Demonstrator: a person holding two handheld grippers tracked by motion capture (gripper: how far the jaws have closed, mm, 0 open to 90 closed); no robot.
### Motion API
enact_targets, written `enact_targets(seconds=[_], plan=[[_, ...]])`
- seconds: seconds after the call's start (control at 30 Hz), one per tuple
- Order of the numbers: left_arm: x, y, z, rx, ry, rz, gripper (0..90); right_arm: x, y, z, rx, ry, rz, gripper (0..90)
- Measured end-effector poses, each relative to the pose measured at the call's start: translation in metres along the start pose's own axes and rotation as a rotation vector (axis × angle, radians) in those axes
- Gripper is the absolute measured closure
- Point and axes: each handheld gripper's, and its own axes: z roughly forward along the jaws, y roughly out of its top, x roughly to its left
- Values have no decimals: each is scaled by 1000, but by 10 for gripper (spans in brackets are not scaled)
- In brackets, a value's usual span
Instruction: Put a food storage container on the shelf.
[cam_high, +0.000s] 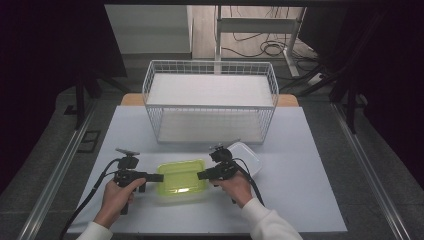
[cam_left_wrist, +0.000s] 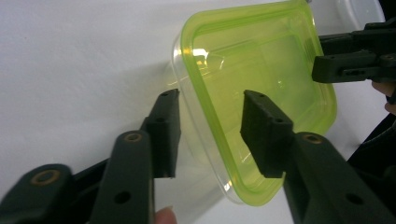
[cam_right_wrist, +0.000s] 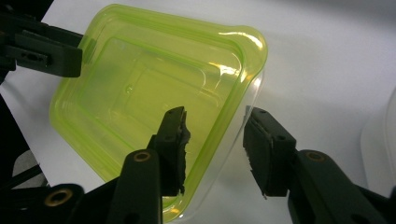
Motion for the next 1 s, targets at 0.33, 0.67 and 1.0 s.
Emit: enact_targets(seconds=[0.33, 0.67, 1.0], plan=[[-3, -2, -9, -47, -24, 3, 737, 2, 0, -6, -24, 28, 10, 702], [-6, -4, -13, -75, -34, 29, 772, 7, -1, -14, -53, 28, -35, 748], [-11, -5, -27, -142, -58, 71, 776, 15, 0, -24, -86, 34, -100, 753]])
